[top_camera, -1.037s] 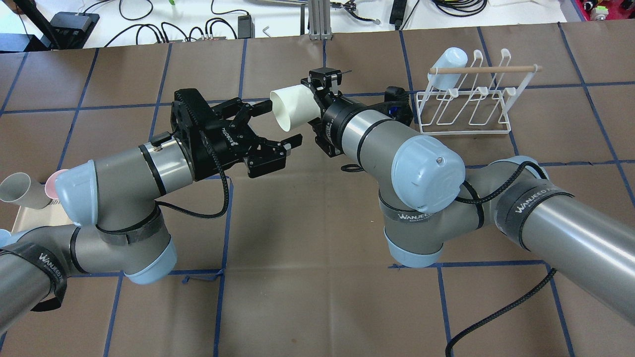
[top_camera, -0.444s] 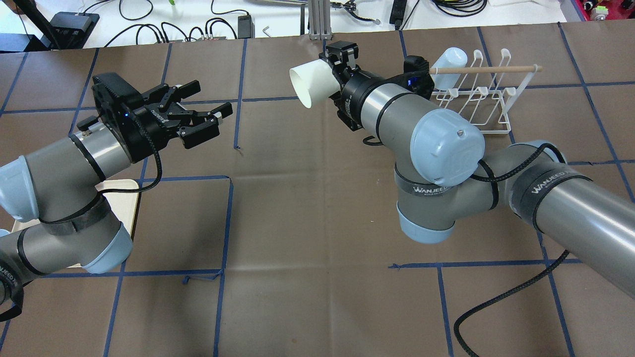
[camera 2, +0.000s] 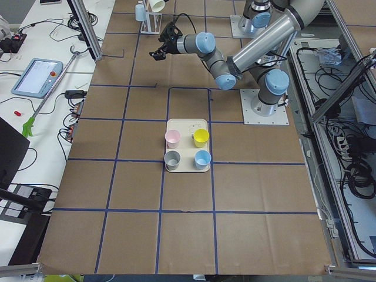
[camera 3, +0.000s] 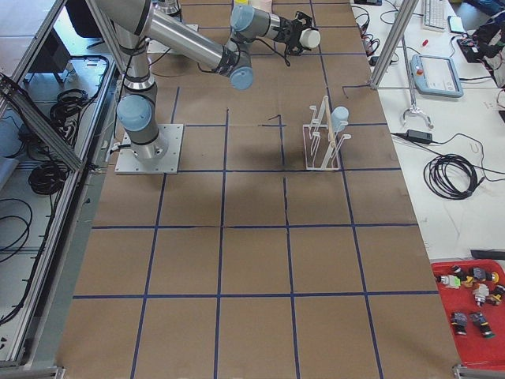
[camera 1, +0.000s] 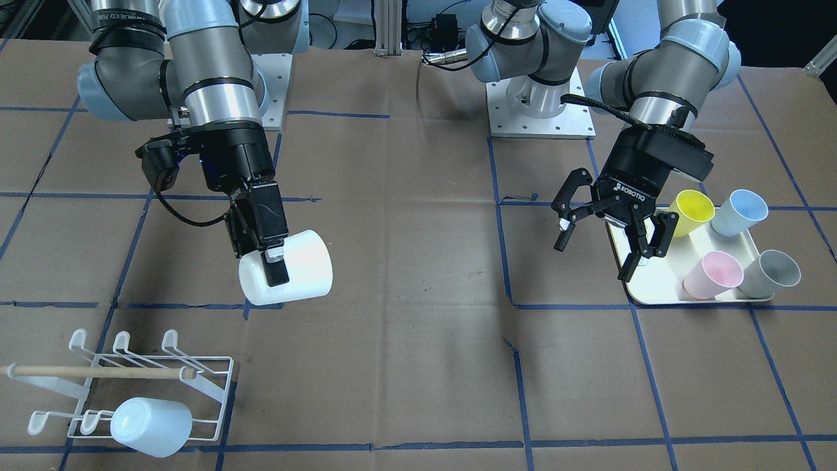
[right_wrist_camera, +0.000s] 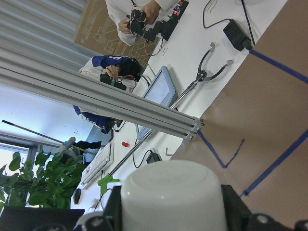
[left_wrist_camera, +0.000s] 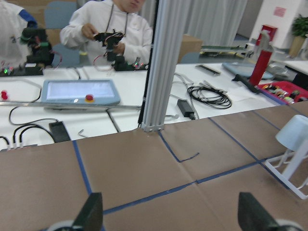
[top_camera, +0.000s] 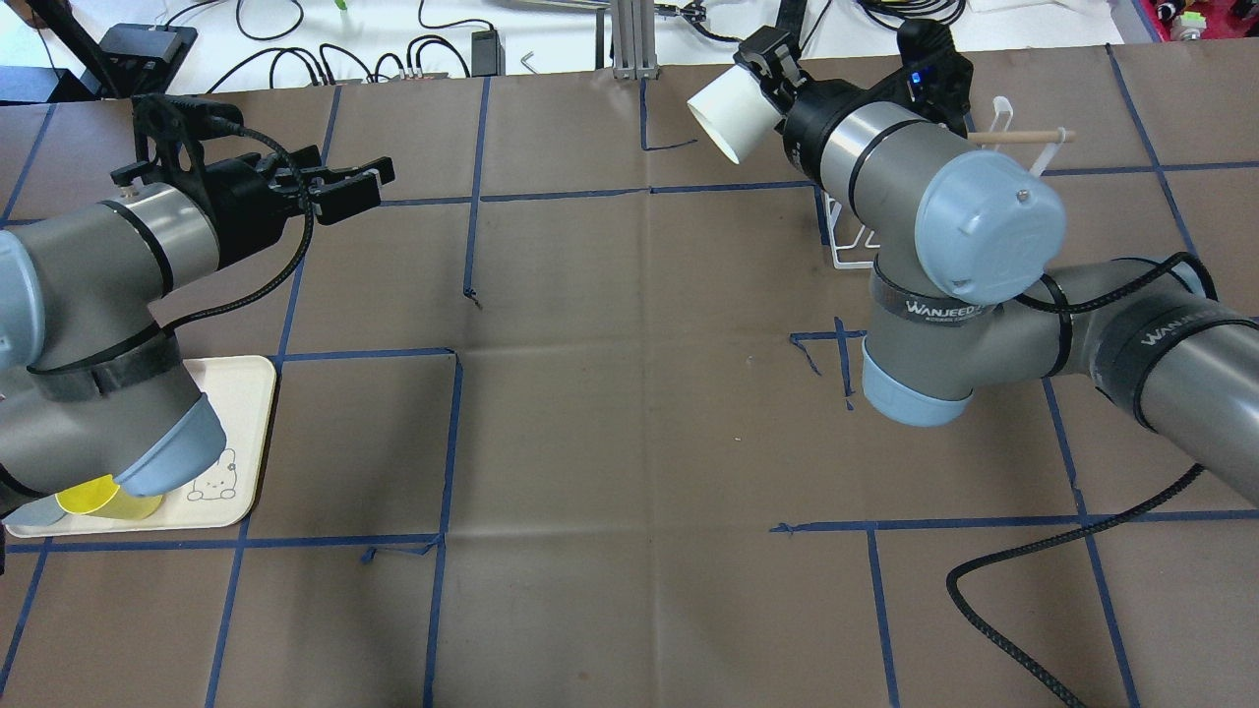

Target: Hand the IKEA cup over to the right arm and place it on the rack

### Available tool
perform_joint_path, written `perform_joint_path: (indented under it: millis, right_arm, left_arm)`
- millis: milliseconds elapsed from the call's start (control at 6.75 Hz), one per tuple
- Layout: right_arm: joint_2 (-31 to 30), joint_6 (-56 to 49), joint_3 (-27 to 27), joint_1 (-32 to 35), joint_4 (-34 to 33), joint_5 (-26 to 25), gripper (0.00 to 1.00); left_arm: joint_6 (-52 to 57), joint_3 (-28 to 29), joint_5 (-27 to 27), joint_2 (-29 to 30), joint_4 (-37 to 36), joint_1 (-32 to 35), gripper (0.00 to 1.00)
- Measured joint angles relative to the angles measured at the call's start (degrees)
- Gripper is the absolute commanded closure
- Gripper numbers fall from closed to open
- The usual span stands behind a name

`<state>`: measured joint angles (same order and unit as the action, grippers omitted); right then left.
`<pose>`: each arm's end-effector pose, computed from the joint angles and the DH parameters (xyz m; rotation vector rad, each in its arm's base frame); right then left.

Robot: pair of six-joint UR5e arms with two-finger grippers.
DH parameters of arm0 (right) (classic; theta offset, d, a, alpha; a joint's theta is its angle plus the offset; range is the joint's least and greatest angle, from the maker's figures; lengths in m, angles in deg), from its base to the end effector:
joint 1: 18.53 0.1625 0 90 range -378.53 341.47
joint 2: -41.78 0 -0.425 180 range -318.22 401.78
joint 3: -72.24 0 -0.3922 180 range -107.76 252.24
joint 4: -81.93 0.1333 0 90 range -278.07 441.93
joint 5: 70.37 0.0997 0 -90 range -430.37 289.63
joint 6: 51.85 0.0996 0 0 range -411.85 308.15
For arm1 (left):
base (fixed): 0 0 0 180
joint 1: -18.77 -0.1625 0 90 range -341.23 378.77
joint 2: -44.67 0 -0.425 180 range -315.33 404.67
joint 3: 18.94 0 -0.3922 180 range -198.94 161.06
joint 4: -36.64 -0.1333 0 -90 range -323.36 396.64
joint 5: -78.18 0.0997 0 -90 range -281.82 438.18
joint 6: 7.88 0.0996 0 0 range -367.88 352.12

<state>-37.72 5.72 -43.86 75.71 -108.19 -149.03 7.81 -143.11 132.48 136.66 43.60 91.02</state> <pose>0.1912 -0.5114 0.3922 0.8669 2.0277 -1.0569 -0.0425 -0.4951 0.3733 -0.3034 -2.5004 1.2669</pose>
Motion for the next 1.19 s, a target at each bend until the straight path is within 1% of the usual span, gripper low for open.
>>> perform_joint_path:
  millis: [148,296,444,593,741,889,1037,1185]
  right_arm:
    - [1.0,-8.3,0.2,-2.3,0.0,-1.0,0.75]
    - [2.4,-16.0,0.8,-4.5,-0.1,-2.2,0.75]
    - [3.7,-22.2,2.2,-6.2,-0.3,-2.8,0.75]
    - [5.2,-28.0,4.2,-8.0,-0.8,-2.9,0.76]
    - [6.7,-33.8,6.4,-9.6,-1.3,-3.0,0.76]
    - [8.2,-39.6,8.8,-11.0,-2.2,-2.9,0.76]
    - [10.2,-44.9,11.2,-12.7,-4.2,-2.6,0.76]
    - [12.6,-49.4,13.6,-14.4,-6.6,-2.3,0.78]
  left_arm:
    - [-2.1,3.5,8.0,-0.1,8.9,2.8,0.01]
    - [-5.7,7.2,16.2,-0.6,19.9,6.3,0.01]
    - [-9.5,11.1,22.5,-1.2,32.5,9.4,0.01]
    - [-13.7,16.7,27.1,-1.9,49.3,11.8,0.01]
    - [-16.1,23.0,29.7,-2.4,64.1,13.1,0.01]
    - [-17.1,28.3,31.3,-2.8,75.6,13.7,0.01]
    - [-17.5,31.5,33.1,-3.3,83.0,14.1,0.01]
    - [-17.6,32.4,34.2,-3.8,86.4,14.3,0.01]
